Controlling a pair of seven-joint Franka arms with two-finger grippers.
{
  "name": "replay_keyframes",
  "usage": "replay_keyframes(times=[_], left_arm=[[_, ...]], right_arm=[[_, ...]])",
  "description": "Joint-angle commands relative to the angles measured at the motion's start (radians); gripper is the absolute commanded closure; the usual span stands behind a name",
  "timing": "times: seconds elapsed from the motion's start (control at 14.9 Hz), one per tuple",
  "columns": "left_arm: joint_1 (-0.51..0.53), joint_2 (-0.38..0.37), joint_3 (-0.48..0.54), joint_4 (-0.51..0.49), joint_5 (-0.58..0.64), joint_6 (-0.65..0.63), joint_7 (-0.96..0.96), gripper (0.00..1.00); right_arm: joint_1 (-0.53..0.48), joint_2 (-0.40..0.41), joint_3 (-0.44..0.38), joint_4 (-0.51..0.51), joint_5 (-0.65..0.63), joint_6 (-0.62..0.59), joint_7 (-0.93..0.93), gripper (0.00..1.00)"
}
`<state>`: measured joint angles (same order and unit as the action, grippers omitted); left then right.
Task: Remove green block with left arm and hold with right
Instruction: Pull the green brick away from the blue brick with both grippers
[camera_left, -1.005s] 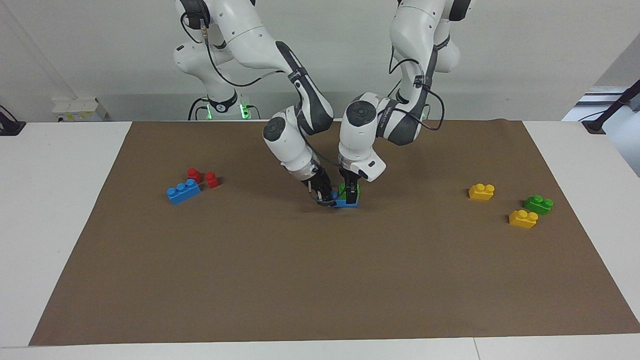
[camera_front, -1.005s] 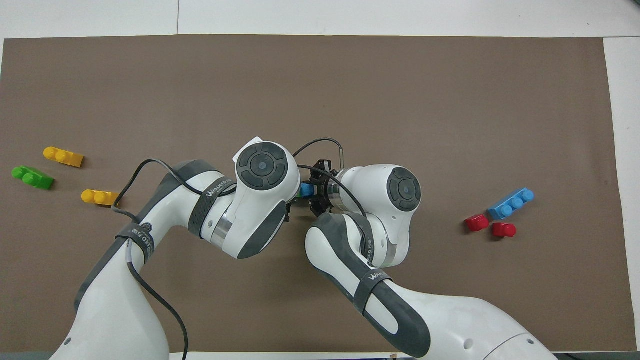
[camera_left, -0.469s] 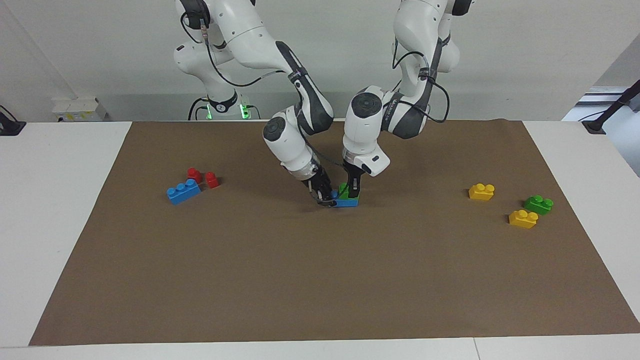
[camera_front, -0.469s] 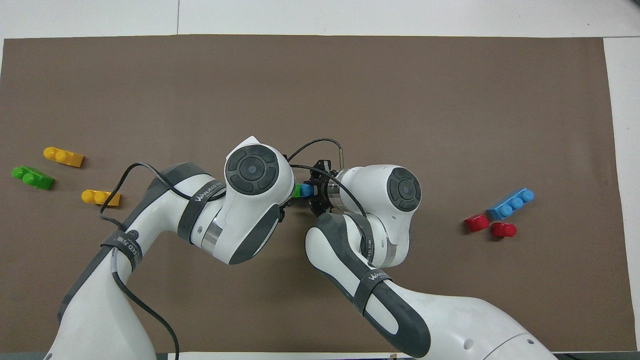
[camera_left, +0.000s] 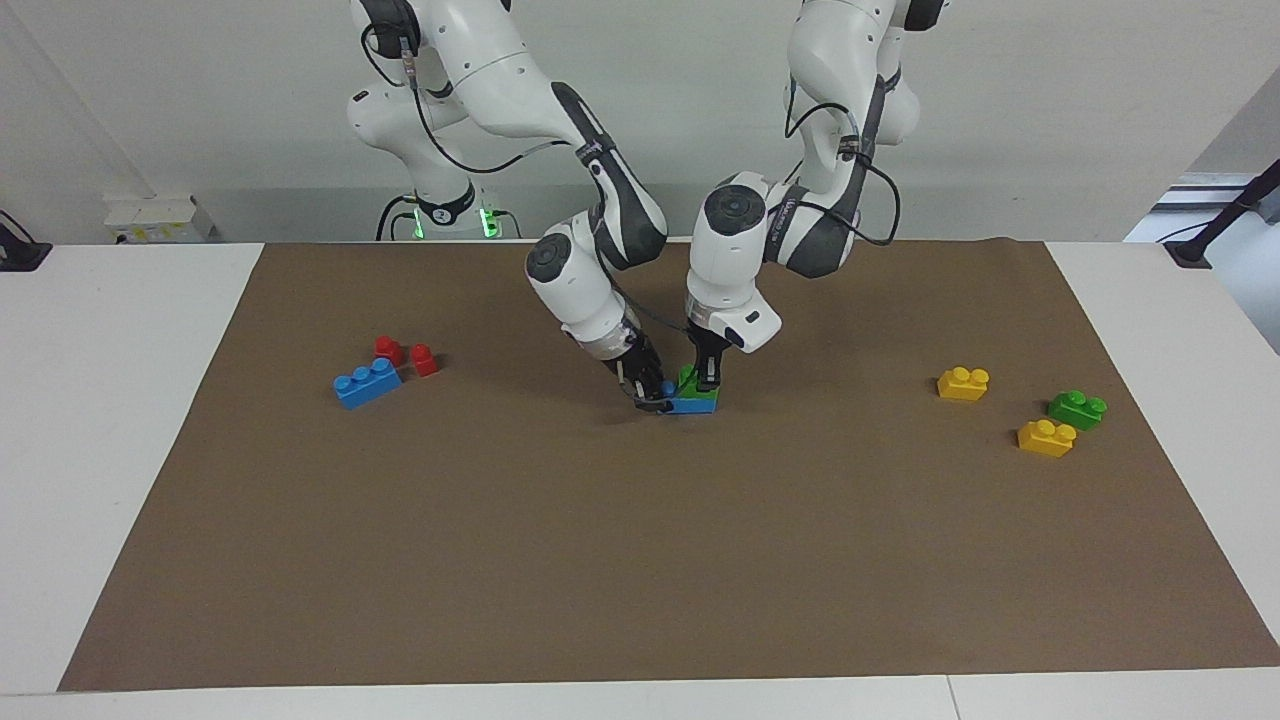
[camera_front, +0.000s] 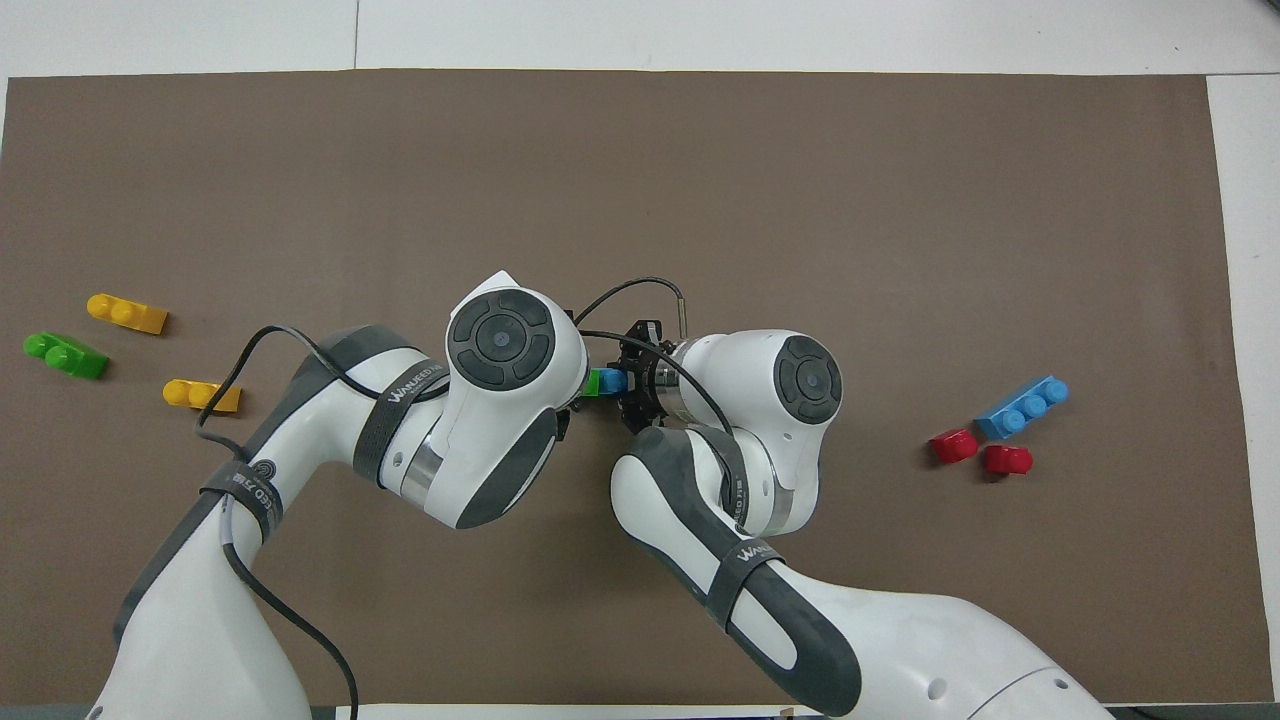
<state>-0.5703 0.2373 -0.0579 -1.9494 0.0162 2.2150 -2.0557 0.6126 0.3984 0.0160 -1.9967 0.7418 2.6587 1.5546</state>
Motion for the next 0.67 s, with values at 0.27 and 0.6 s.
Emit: replay_keyframes(times=[0.27,0.6], left_arm=[[0.04,-0.127,0.003,-0.026,0.01,-0.055,0.041,1.0],[0.099,-0.231,0.004,-0.022,-0.002,-0.184,0.141,1.0]], right_arm=[[0.009,0.002,-0.004,-0.042,0.028,0.021,-0.053,1.0],[-0.026,-0.013,-0.008,-0.021,0.027,-0.029,-0.059,1.0]])
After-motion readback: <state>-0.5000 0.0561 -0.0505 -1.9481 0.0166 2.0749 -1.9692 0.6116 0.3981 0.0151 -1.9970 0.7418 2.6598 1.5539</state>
